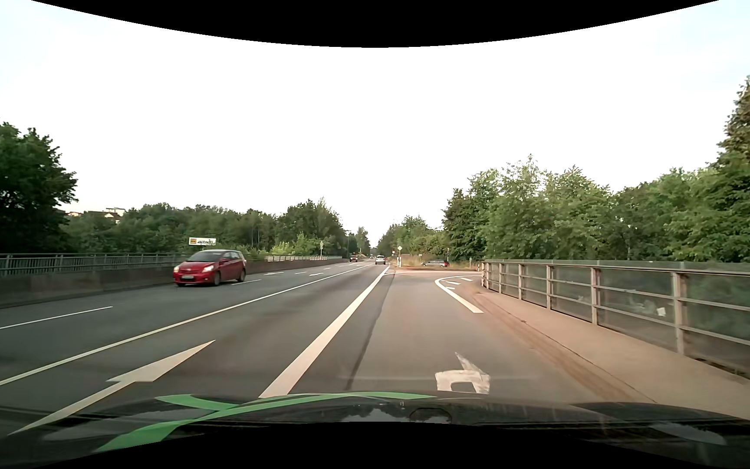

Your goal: Follow the waypoints while adhering to traffic rules and regulations

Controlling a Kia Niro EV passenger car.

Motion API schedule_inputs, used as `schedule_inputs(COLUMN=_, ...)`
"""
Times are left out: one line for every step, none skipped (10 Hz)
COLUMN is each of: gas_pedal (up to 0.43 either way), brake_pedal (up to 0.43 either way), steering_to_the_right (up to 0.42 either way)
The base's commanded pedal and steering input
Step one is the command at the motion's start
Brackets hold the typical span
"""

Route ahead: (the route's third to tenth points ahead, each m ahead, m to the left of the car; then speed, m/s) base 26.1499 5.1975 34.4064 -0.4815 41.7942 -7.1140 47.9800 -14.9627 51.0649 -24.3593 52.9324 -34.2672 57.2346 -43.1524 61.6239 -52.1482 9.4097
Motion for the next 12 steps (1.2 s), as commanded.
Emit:
schedule_inputs(gas_pedal=0.079, brake_pedal=0.000, steering_to_the_right=0.003)
schedule_inputs(gas_pedal=0.079, brake_pedal=0.000, steering_to_the_right=0.003)
schedule_inputs(gas_pedal=0.079, brake_pedal=0.000, steering_to_the_right=0.002)
schedule_inputs(gas_pedal=0.079, brake_pedal=0.000, steering_to_the_right=0.002)
schedule_inputs(gas_pedal=0.079, brake_pedal=0.000, steering_to_the_right=0.002)
schedule_inputs(gas_pedal=0.079, brake_pedal=0.000, steering_to_the_right=0.003)
schedule_inputs(gas_pedal=0.079, brake_pedal=0.000, steering_to_the_right=0.002)
schedule_inputs(gas_pedal=0.079, brake_pedal=0.000, steering_to_the_right=0.003)
schedule_inputs(gas_pedal=0.087, brake_pedal=0.000, steering_to_the_right=0.003)
schedule_inputs(gas_pedal=0.087, brake_pedal=0.000, steering_to_the_right=0.003)
schedule_inputs(gas_pedal=0.098, brake_pedal=0.000, steering_to_the_right=0.003)
schedule_inputs(gas_pedal=0.098, brake_pedal=0.000, steering_to_the_right=0.005)
